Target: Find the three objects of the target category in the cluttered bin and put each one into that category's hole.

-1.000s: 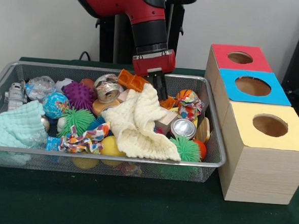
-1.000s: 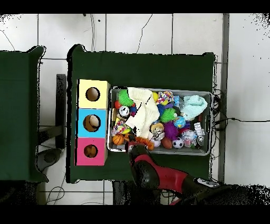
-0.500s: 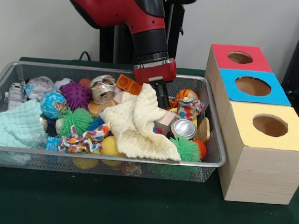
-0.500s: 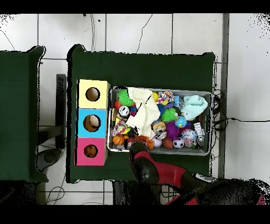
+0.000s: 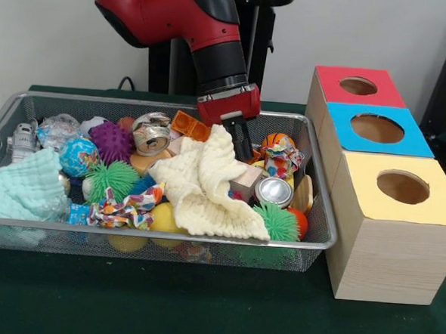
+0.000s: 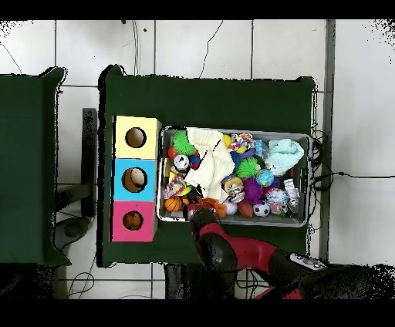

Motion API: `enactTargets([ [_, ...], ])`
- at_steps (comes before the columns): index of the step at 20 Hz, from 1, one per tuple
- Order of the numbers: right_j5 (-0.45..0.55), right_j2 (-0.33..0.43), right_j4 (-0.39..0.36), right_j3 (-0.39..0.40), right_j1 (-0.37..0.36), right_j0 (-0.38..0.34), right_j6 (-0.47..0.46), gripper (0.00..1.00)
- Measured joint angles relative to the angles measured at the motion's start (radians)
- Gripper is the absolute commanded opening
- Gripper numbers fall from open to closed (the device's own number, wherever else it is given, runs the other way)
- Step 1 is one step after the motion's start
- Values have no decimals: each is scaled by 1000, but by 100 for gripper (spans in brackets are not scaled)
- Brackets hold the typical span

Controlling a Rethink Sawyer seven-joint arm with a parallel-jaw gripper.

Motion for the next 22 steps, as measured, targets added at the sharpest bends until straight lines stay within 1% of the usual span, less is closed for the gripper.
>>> enactTargets([
  [4, 42, 15, -41, -10, -6, -28, 0, 0],
  [5, 68, 24, -59, -14, -13, -44, 0, 0],
  [8, 107, 34, -79, -20, -26, -66, 0, 0],
  [10, 127, 36, -86, -22, -34, -75, 0, 0],
  [11, 151, 37, -93, -25, -52, -84, 0, 0],
  [13, 162, 37, -96, -26, -61, -88, 0, 0],
  [15, 200, 42, -107, -28, -90, -98, 0, 0],
  [19, 252, 57, -124, -32, -122, -112, 0, 0],
  [22, 278, 67, -134, -34, -135, -123, 0, 0],
])
